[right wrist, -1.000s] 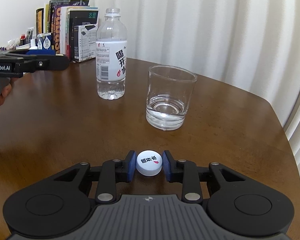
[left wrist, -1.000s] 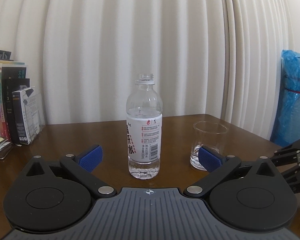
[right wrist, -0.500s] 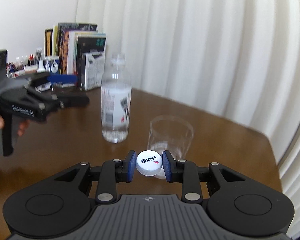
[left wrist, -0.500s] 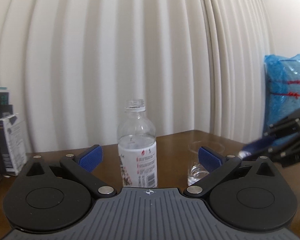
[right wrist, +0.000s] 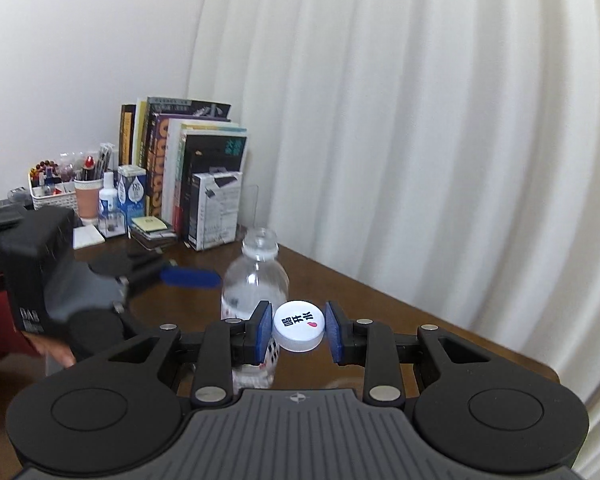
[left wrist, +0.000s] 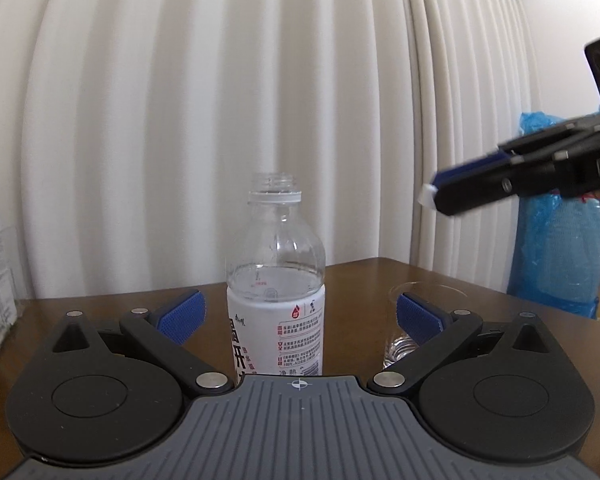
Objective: Unscrew bottle cap and pour
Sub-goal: 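Lift the cap with the right tool over the bottle while the left tool approaches the bottle, then grip the bottle body with the left tool while the right tool sets the cap on its neck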
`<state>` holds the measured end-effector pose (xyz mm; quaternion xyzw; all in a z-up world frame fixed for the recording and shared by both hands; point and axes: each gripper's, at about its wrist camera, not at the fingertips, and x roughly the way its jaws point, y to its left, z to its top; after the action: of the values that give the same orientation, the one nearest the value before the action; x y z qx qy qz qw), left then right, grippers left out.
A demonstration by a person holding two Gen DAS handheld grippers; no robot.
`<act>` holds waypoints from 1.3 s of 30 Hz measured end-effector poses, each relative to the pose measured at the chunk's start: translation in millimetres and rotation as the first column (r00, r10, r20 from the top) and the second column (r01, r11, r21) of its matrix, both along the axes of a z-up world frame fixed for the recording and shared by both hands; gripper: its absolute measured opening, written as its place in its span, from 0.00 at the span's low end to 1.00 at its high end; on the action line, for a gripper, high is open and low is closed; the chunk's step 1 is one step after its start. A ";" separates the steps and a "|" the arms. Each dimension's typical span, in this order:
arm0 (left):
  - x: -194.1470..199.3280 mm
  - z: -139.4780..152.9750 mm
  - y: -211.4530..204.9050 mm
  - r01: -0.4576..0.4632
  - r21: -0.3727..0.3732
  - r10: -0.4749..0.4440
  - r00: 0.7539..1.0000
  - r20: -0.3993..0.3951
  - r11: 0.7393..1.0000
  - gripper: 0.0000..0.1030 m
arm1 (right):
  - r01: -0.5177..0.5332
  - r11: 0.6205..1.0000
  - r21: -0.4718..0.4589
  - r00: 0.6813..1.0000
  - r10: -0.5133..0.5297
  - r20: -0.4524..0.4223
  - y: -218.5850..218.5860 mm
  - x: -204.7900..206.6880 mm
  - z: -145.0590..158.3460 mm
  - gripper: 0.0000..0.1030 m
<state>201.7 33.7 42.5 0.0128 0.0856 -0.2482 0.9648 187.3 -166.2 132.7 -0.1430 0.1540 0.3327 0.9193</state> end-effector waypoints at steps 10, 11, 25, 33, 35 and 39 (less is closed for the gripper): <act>22.7 -11.7 2.5 -0.026 -0.023 0.025 0.999 -0.047 0.999 0.97 | -0.048 0.999 0.000 0.999 0.048 0.005 15.4 14.1 10.4 0.31; 24.4 -12.4 3.7 -0.023 -0.035 0.022 0.999 -0.050 0.999 0.96 | -0.050 0.999 0.002 0.999 0.050 0.004 16.1 15.3 10.6 0.31; 34.5 -14.3 5.0 0.005 -0.043 -0.008 0.998 -0.069 0.999 0.78 | -0.109 0.994 -0.016 0.994 0.109 -0.020 33.5 36.0 20.9 0.31; 46.6 -13.9 9.4 0.004 -0.046 -0.009 0.993 -0.121 0.999 0.58 | -0.141 0.989 -0.036 0.989 0.139 -0.044 44.3 47.4 26.1 0.31; 46.0 -14.1 10.2 0.007 -0.042 -0.012 0.993 -0.119 0.999 0.58 | -0.148 0.988 -0.035 0.988 0.146 -0.053 45.1 50.4 27.9 0.31; 46.0 -14.0 10.5 0.008 -0.031 -0.012 0.993 -0.114 0.999 0.58 | -0.158 0.986 -0.051 0.986 0.154 -0.070 48.7 59.0 30.9 0.31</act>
<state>247.7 44.2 28.5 -0.0155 0.1367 -0.2546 0.9572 246.3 -117.5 163.6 -0.1695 0.1816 0.4038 0.8805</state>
